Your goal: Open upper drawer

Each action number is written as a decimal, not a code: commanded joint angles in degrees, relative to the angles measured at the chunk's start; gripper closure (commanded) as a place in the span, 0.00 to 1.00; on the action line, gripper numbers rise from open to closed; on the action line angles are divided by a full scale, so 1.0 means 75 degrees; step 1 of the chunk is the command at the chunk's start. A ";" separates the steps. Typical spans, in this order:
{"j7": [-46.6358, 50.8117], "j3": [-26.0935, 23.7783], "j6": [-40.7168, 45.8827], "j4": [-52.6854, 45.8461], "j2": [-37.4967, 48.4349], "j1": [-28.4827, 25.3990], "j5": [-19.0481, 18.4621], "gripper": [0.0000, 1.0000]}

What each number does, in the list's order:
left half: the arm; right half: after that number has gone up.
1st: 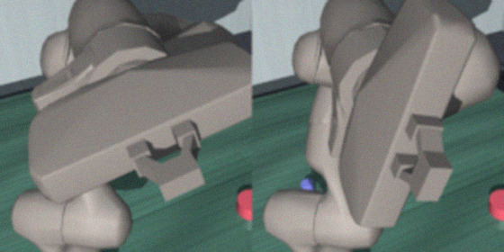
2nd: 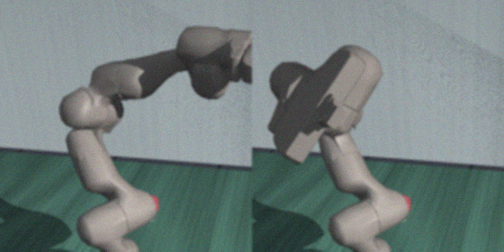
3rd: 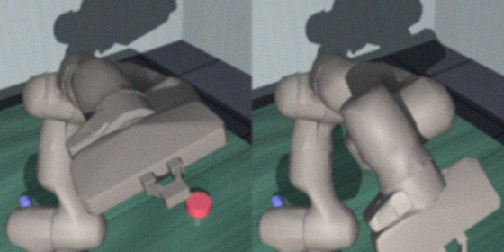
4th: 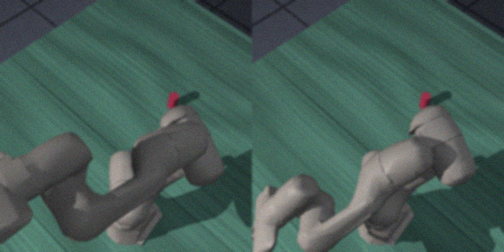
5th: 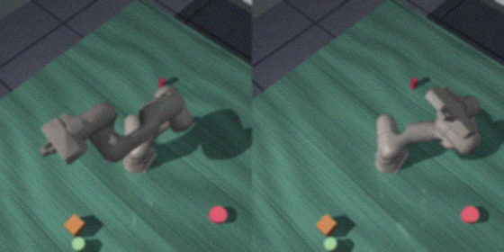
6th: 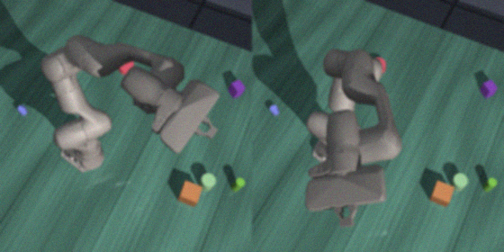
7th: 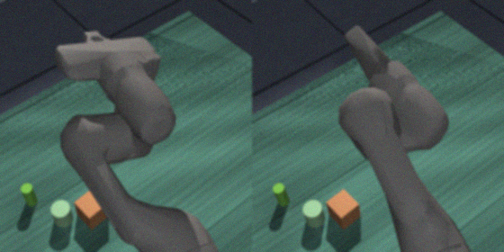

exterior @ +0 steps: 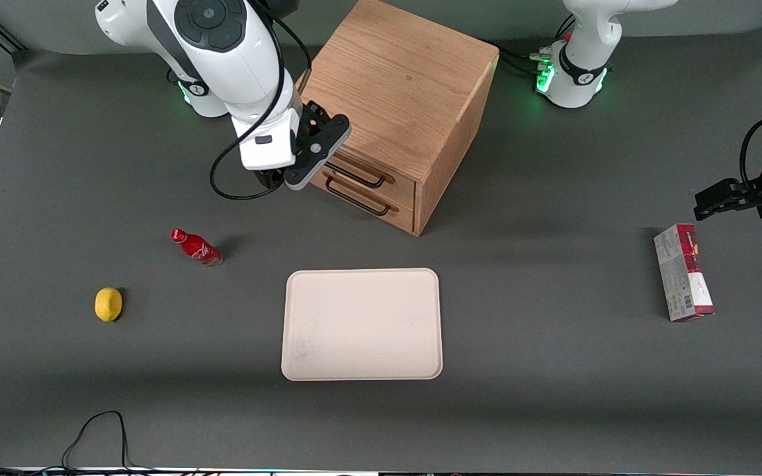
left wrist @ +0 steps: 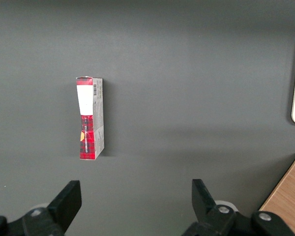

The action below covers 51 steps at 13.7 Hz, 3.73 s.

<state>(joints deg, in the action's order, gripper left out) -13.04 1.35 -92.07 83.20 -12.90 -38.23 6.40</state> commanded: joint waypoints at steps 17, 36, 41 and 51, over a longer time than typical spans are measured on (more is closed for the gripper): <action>-0.1601 0.0124 -0.1505 0.1621 -0.0226 -0.0211 0.1009 0.00; -0.1660 0.0124 -0.2712 0.2477 -0.0589 -0.0328 0.0998 0.00; -0.2256 0.0183 -0.2899 0.2254 -0.0788 -0.0165 0.0963 0.00; -0.2925 0.0194 -0.2864 0.1634 -0.1093 0.0516 0.1383 0.00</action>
<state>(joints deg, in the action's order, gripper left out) -32.59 2.61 -113.83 97.86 -19.89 -34.60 13.92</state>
